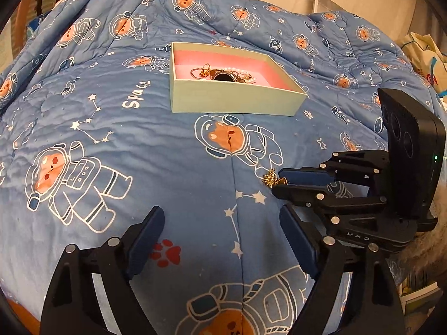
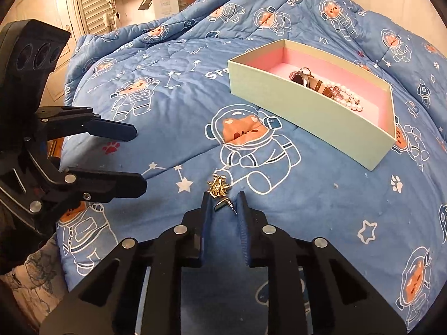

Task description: Organize jewelry

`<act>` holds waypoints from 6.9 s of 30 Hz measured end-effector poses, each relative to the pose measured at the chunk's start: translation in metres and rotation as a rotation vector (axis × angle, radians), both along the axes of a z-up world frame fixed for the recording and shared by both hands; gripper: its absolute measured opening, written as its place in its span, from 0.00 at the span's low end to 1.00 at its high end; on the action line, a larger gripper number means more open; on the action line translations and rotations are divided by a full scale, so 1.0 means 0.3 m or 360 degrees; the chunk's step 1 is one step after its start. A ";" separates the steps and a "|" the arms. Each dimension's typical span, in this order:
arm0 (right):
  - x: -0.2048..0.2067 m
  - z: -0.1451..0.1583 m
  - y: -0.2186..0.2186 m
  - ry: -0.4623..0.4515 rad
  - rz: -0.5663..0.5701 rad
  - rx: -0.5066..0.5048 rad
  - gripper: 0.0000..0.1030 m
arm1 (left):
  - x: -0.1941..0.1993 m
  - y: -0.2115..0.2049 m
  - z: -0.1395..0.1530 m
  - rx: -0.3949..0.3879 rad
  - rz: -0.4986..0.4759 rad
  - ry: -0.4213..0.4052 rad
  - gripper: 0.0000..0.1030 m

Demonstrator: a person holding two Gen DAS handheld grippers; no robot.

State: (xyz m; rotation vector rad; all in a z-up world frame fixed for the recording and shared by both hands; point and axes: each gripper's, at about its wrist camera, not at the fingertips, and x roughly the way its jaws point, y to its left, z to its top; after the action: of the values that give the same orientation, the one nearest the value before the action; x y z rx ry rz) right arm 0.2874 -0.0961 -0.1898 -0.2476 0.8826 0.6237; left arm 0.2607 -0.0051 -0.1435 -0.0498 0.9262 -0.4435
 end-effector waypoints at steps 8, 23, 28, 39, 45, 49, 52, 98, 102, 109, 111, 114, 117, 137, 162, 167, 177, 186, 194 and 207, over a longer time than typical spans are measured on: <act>-0.018 0.017 -0.019 0.0010 -0.0027 0.0022 0.16 | 0.020 -0.066 -0.002 -0.0007 -0.0109 0.0027 0.65; -0.050 0.035 -0.164 0.0059 -0.0280 0.0069 0.16 | 0.080 -0.206 -0.013 0.0074 -0.0201 0.0050 0.38; -0.053 0.030 -0.174 0.0070 -0.0314 0.0094 0.16 | 0.096 -0.237 -0.024 0.0067 -0.0194 0.0075 0.28; -0.051 0.021 -0.174 0.0086 -0.0348 0.0107 0.16 | 0.093 -0.240 -0.029 0.0063 -0.0174 0.0075 0.17; -0.052 0.021 -0.173 0.0089 -0.0370 0.0111 0.16 | 0.079 -0.217 -0.027 0.0009 -0.0156 0.0087 0.17; -0.048 0.023 -0.171 0.0094 -0.0379 0.0119 0.16 | 0.065 -0.196 -0.024 -0.0025 -0.0141 0.0095 0.17; -0.044 0.031 -0.171 0.0102 -0.0382 0.0148 0.16 | 0.054 -0.183 -0.013 -0.0045 -0.0131 0.0089 0.17; 0.468 0.257 -0.125 -0.0078 -0.0413 0.0117 0.16 | 0.562 -0.151 0.194 -0.0011 0.0009 -0.0009 0.17; 0.544 0.221 -0.129 -0.0026 -0.0454 0.0081 0.16 | 0.626 -0.166 0.173 0.0001 0.0042 0.0042 0.17; 0.638 0.168 -0.140 0.0050 -0.0522 0.0041 0.16 | 0.708 -0.176 0.135 0.0014 0.0090 0.0111 0.17; 0.659 0.162 -0.140 0.0063 -0.0531 0.0040 0.16 | 0.729 -0.178 0.128 0.0005 0.0107 0.0125 0.17; 0.692 0.153 -0.143 0.0092 -0.0555 0.0055 0.16 | 0.757 -0.182 0.120 -0.0019 0.0136 0.0137 0.17; 0.712 0.144 -0.142 0.0098 -0.0568 0.0053 0.16 | 0.785 -0.191 0.111 -0.0025 0.0156 0.0149 0.17; 0.739 0.096 -0.112 0.0092 -0.0521 0.0024 0.16 | 0.871 -0.260 0.044 0.0056 0.0191 0.0232 0.17; 0.656 0.156 -0.129 -0.0028 -0.0516 0.0110 0.60 | 0.785 -0.225 0.140 -0.0077 0.0206 0.0050 0.75; 0.623 0.183 -0.140 -0.0055 -0.0535 0.0162 0.71 | 0.733 -0.219 0.169 -0.0014 0.0242 -0.0055 0.79; 0.493 0.213 -0.138 -0.0166 -0.0577 0.0100 0.79 | 0.582 -0.140 0.222 0.0087 0.0358 -0.0251 0.93; 0.243 0.268 -0.164 -0.0304 -0.0722 0.0064 0.89 | 0.370 -0.125 0.243 0.0097 0.0335 -0.0262 0.93; -0.073 0.379 -0.190 -0.0398 -0.0911 0.0071 0.89 | 0.098 -0.064 0.336 0.0115 0.0383 -0.0363 0.93; -0.585 0.628 -0.152 -0.0748 -0.1076 0.0082 0.90 | -0.430 0.031 0.551 0.0152 0.0435 -0.0640 0.93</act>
State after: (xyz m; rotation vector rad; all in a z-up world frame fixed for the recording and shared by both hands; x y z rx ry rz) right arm 0.1120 -0.1418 -0.0013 -0.0333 0.4456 -0.0492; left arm 0.1317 0.0043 0.0218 0.0005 0.5329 -0.1455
